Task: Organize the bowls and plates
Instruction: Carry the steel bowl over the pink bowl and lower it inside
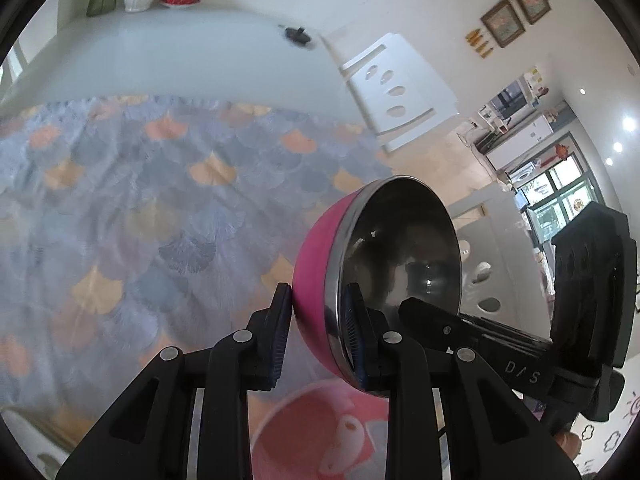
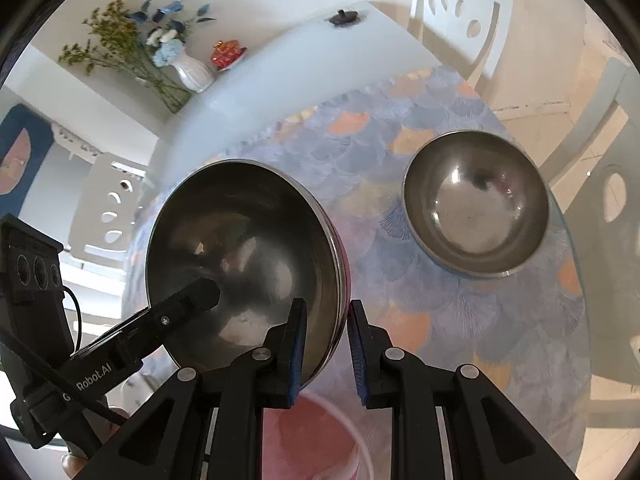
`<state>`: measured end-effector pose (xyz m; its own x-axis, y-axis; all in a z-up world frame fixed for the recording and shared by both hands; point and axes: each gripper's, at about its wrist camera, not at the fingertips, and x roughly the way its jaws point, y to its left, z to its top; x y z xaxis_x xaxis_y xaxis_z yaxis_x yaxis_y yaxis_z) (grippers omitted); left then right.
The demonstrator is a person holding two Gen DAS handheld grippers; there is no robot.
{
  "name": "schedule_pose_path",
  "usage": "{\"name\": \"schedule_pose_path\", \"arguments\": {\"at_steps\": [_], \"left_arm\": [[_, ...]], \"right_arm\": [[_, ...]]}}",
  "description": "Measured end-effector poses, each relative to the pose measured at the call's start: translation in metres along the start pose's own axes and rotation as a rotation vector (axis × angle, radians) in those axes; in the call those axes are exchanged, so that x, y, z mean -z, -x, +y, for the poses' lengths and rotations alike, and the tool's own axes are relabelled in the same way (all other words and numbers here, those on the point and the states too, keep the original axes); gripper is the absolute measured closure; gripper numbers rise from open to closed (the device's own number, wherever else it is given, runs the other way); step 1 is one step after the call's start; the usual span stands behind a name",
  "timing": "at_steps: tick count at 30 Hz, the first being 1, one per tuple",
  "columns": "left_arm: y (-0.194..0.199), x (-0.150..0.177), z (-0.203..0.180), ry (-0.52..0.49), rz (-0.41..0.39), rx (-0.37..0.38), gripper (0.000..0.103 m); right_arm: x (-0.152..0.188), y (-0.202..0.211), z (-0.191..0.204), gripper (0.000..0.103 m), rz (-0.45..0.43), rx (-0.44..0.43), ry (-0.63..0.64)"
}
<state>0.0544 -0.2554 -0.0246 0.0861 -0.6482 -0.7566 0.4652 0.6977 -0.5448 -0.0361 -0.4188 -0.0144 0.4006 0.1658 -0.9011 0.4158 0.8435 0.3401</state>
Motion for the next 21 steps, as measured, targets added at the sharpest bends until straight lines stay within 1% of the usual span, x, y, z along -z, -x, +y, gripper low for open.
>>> {"name": "schedule_pose_path", "arguments": {"at_steps": [5, 8, 11, 14, 18, 21], "left_arm": [[0.026, 0.02, -0.011, -0.004, -0.019, 0.006, 0.08], [0.034, 0.032, -0.016, -0.006, -0.018, 0.003, 0.08], [0.036, 0.048, -0.019, -0.005, -0.003, 0.002, 0.08], [0.035, 0.064, -0.02, 0.0, 0.021, -0.006, 0.08], [0.028, 0.089, -0.018, 0.004, 0.066, -0.046, 0.08], [0.024, 0.104, -0.014, 0.022, 0.093, -0.06, 0.079]], "right_arm": [[0.018, 0.027, 0.008, 0.083, -0.007, -0.027, 0.002], [0.03, 0.039, 0.012, 0.083, -0.005, -0.024, 0.017], [0.045, 0.044, 0.013, 0.083, 0.016, -0.008, 0.03], [0.06, 0.043, 0.009, 0.083, 0.051, 0.005, 0.025], [0.079, 0.034, 0.002, 0.083, 0.119, 0.018, 0.013], [0.095, 0.026, 0.0, 0.083, 0.168, 0.032, 0.02]]}}
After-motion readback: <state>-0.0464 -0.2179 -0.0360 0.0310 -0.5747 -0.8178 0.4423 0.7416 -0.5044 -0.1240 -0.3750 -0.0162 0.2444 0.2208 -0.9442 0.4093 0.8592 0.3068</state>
